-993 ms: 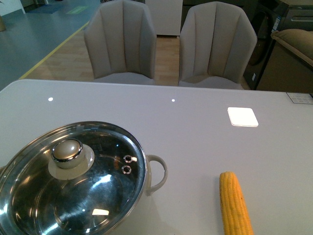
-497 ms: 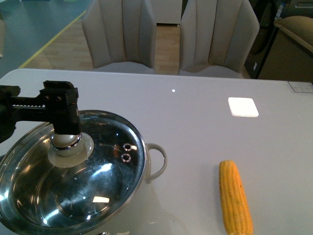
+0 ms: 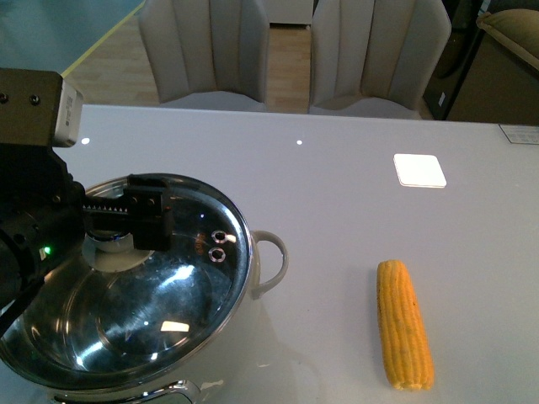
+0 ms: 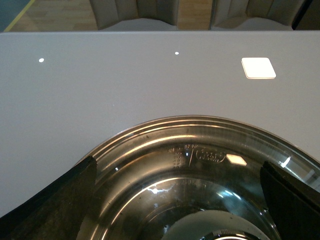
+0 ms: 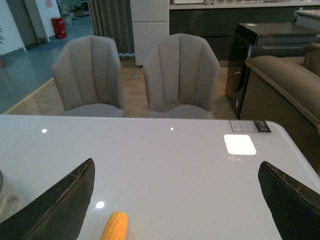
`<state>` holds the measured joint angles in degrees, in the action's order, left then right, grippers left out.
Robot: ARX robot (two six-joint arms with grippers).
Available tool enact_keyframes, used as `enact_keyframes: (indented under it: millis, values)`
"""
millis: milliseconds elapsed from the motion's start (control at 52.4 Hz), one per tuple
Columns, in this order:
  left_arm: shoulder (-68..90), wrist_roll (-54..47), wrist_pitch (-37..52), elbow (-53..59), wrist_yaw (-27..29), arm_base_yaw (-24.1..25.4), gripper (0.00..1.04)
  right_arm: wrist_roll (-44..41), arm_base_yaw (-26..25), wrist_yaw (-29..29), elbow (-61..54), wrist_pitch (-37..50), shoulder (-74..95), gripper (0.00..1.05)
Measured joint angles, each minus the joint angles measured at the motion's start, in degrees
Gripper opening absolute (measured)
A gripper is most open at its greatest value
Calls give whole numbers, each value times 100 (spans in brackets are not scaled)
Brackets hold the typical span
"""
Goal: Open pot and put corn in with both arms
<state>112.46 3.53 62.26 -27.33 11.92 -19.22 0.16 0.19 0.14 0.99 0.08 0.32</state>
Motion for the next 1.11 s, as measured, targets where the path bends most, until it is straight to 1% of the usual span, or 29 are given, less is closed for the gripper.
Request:
enact_keyframes:
  millis: [497,535,688,764,840,898,917,1108]
  values:
    - [319,-74,31,-103,164,-256,98,0,0,0,0,0,0,96]
    - [323,-74,31,-103,173,-267,96,0,0,0,0,0,0,96]
    - [350,-68,31,-105,186,-310,75,0,0,0,0,0,0,96]
    - [358,-63,33,-118,181,-345,61,0,0,0,0,0,0,96]
    - [358,4,37,-120,216,-361,52,0,0,0,0,0,0,96]
    - [358,17,42,-122,275,-354,42,0,0,0,0,0,0,96]
    - [358,11,44,-122,293,-354,41,0,2,0,0,0,0,96]
    - [345,0,35,-125,315,-354,41,0,0,0,0,0,0,96]
